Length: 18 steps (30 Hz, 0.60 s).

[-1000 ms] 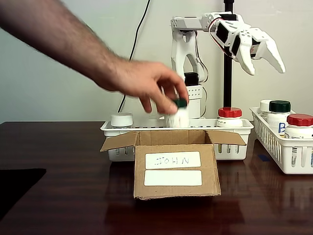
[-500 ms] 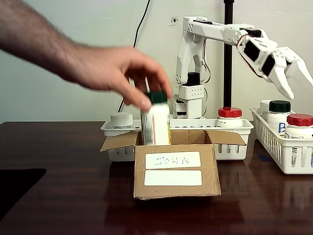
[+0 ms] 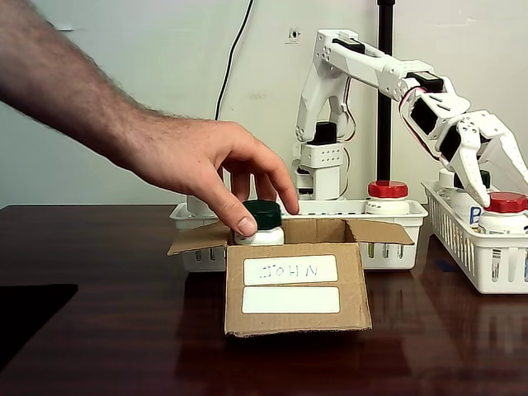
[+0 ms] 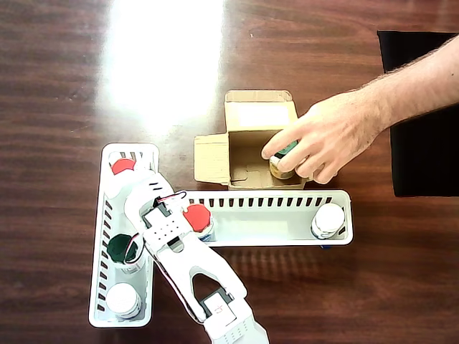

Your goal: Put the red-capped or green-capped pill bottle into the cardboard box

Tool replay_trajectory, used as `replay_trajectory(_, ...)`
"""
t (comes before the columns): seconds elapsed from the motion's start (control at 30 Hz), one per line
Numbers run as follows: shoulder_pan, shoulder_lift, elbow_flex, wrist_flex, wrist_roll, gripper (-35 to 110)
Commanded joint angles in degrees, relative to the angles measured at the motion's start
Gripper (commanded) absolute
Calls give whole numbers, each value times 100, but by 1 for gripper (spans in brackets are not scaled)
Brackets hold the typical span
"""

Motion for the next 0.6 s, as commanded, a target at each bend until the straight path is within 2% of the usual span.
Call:
replay_trajectory(0.0,26,132,-369,-149,114,66)
replay_trajectory(0.33,-439,404,-62,-229,-264,66)
replay_trajectory(0.57,-404,703,475,-264,-123,66)
